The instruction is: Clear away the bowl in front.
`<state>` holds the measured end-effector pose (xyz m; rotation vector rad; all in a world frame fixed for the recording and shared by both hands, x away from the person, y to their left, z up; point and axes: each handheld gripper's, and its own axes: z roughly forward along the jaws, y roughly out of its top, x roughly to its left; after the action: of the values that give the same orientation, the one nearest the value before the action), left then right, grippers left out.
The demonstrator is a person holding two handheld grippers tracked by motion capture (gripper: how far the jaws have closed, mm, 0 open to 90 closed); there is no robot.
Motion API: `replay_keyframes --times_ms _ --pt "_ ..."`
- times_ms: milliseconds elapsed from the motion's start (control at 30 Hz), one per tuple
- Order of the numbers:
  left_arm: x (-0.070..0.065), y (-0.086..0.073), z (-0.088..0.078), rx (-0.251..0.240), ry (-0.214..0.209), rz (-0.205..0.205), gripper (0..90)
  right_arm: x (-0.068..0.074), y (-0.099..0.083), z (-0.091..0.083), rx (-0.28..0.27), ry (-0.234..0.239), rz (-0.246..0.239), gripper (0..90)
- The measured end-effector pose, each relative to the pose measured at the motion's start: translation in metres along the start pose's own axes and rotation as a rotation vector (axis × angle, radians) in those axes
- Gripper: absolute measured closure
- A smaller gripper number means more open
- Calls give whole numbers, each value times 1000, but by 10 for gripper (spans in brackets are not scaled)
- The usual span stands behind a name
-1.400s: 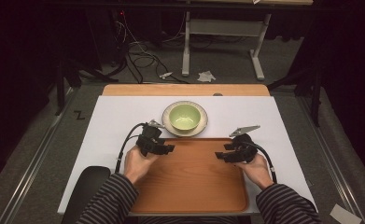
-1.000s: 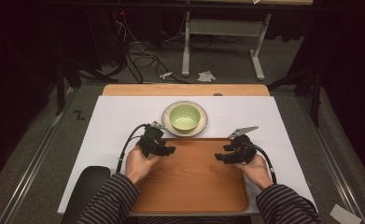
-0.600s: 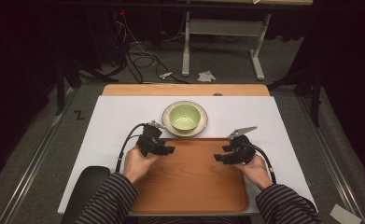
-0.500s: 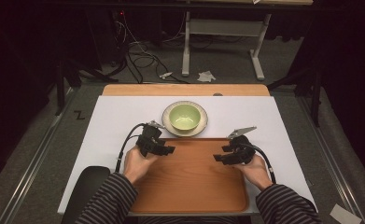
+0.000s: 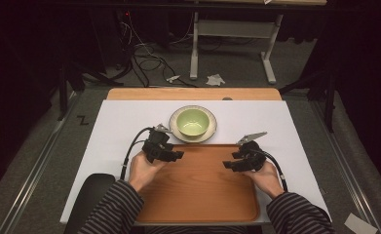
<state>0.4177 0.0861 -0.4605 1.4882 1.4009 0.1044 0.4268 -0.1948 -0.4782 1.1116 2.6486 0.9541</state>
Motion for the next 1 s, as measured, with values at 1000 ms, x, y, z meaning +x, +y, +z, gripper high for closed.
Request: replay_keyframes --times_ms 1000 --pt "-21 41 -1 -32 -73 -42 451 -2 0 7 24 -5 -5 436"
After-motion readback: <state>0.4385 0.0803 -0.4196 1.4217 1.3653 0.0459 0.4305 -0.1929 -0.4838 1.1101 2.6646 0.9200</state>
